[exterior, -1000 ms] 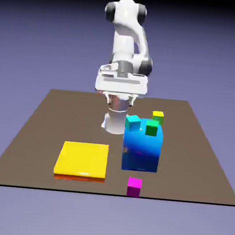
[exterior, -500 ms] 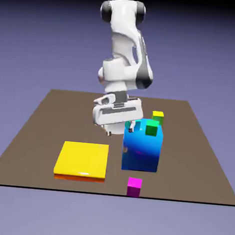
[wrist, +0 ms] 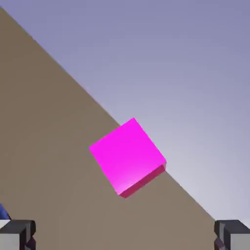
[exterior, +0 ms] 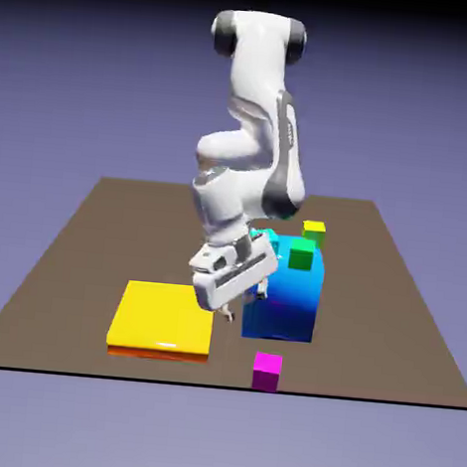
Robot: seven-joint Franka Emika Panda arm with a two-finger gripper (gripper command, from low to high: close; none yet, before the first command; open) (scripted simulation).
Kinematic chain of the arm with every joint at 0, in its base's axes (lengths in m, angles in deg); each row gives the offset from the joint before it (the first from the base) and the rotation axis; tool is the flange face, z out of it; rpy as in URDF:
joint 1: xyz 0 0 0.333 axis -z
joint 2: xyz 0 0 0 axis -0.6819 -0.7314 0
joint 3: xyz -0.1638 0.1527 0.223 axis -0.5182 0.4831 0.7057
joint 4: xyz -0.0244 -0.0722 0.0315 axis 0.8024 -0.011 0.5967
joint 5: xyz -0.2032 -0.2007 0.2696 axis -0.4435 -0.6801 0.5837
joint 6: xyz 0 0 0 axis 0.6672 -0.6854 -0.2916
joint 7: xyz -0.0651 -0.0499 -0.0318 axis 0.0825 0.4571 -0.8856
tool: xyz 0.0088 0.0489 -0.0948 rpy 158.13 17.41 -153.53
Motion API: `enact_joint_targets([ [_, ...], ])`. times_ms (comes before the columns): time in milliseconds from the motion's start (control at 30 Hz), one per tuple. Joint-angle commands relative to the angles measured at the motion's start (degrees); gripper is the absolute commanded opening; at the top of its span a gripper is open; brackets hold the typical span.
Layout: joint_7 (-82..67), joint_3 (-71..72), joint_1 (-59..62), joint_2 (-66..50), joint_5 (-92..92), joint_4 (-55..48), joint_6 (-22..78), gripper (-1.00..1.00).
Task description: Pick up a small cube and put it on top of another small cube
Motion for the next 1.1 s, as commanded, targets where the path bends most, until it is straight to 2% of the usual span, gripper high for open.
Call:
enact_joint_targets([
  [0, -2.5, -0.92, -0.97, -1.22, 1.39, -0.63, 0.83, 0.0],
  [533, -42.36, -15.56, -16.47, -20.8, 23.62, -10.73, 14.15, 0.0],
  [700, -48.35, -8.73, -13.22, -30.74, 34.07, -15.27, 13.12, 0.0],
  [733, -48.35, -8.73, -13.22, -30.75, 34.07, -15.27, 13.12, -1.0],
  [900, -43.88, -14.95, -16.34, -22.45, 25.38, -11.5, 14.27, -1.0],
  [1067, -32.24, -15.05, -17.78, -15.57, 19.3, -10.04, 11.28, -1.0],
])
